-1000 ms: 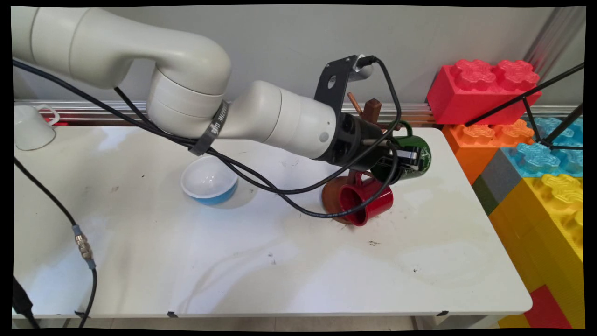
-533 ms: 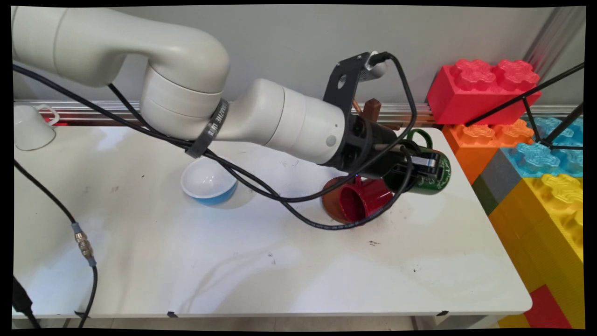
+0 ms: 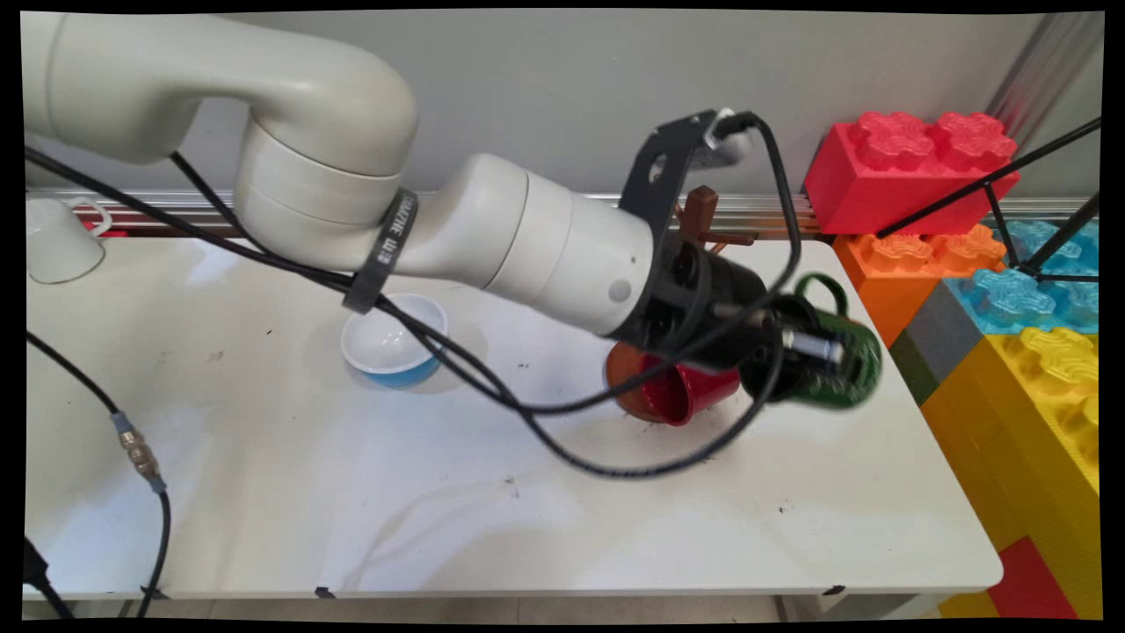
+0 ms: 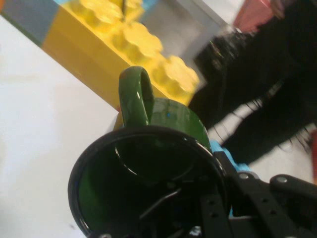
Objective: Place the picked object on the table
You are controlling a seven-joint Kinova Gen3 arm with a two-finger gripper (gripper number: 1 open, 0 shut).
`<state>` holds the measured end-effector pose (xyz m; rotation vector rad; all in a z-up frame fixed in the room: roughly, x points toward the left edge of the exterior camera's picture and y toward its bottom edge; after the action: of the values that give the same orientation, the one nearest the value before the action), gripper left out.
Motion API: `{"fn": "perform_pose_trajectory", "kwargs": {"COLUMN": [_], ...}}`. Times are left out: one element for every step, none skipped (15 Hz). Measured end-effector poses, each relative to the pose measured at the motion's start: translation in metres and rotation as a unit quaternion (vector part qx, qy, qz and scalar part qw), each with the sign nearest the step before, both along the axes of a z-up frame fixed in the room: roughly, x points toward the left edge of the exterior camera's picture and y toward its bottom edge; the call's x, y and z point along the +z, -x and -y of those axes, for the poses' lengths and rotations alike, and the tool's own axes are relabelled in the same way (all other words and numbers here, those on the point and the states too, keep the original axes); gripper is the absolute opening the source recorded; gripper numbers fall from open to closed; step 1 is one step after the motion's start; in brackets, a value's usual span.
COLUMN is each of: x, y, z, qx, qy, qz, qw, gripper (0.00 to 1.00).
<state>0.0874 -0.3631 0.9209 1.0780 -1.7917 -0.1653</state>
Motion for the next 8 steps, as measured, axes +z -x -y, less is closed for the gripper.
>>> {"fn": "perform_pose_trajectory", "kwargs": {"x": [0.001,0.002,0.002,0.002,0.003,0.004,0.007,0.009], "y": [0.001,0.0,-0.003,-0.008,-0.015,-0.024,-0.032,-0.037], "z": [-0.006,-0.012,-0.02,-0.024,-0.026,-0.026,-0.026,-0.025], "qx": [-0.015,-0.028,-0.045,-0.056,-0.066,-0.072,-0.076,-0.078], "qy": [0.002,0.004,0.01,0.012,0.016,0.018,0.02,0.021], "qz": [0.004,0.011,0.027,0.041,0.058,0.075,0.09,0.098], "qw": [0.9999,0.9995,0.9986,0.9975,0.996,0.9944,0.9929,0.9918], "gripper": [0.0,0.0,0.0,0.0,0.0,0.0,0.0,0.0]}}
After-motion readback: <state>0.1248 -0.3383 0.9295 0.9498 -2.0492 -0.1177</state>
